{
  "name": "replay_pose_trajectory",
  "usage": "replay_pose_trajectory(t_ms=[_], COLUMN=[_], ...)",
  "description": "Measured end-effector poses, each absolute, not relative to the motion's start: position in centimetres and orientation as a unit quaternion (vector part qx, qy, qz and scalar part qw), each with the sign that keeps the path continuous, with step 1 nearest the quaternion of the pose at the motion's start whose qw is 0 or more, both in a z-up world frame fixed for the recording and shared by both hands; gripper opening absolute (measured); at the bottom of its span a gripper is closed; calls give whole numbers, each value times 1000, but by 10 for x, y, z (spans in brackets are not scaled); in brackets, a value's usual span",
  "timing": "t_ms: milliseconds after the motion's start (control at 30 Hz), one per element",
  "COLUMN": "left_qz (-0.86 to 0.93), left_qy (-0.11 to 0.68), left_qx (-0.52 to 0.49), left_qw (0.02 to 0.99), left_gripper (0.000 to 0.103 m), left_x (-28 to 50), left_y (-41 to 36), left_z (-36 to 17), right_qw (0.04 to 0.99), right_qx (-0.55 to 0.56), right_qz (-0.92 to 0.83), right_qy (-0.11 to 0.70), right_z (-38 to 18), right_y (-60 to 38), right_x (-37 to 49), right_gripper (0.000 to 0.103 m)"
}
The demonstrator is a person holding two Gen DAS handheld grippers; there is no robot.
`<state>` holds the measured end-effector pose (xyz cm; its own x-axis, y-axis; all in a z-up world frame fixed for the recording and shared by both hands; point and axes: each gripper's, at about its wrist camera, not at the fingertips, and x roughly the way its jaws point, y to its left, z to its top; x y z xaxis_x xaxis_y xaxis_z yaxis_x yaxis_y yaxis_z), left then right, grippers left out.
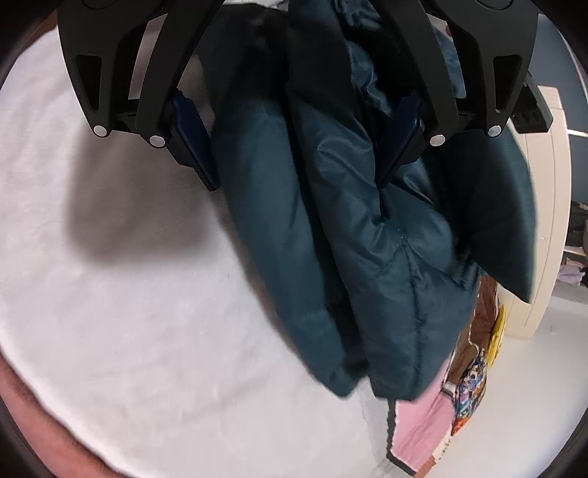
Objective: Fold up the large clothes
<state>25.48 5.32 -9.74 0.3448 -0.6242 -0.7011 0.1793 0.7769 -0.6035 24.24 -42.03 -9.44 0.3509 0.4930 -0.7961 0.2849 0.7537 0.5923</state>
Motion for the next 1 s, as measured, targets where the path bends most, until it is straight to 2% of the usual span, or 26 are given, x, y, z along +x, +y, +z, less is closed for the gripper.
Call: replay_pose_trajectory(t_ms=[67, 167, 233, 267, 300, 333, 433, 733, 1000], left_qz=[-263, -273, -274, -274, -273, -272, -270, -210, -174], left_qy=[519, 521, 513, 506, 499, 493, 469, 424, 418], left_qx=[-228, -240, -231, -220, -209, -200, -169, -137, -153], left_qw=[781, 772, 780, 788, 795, 802, 824, 870, 878], left_gripper=[95, 92, 80, 76, 70, 64, 55, 53, 54], left_x=[260, 265, 263, 259, 257, 256, 256, 293, 330], left_y=[52, 50, 48, 46, 45, 43, 46, 102, 155], left_z=[-104, -109, -104, -100, -96, -92, -77, -45, -53], right_qw=[739, 735, 741, 746, 746, 748, 764, 790, 814], right_qx=[358, 371, 366, 359, 368, 368, 347, 306, 248], right_qz=[75, 98, 102, 107, 122, 121, 118, 159, 162], right_qy=[566, 559, 553, 550, 542, 538, 531, 506, 499], right_z=[-101, -102, -98, -95, -92, -90, -82, -52, -60], right_y=[-418, -414, -416, -415, -415, -413, -401, -325, -261], right_x=[244, 245, 239, 237, 234, 233, 230, 259, 303], right_gripper=[74, 52, 44, 32, 27, 27, 24, 21, 21])
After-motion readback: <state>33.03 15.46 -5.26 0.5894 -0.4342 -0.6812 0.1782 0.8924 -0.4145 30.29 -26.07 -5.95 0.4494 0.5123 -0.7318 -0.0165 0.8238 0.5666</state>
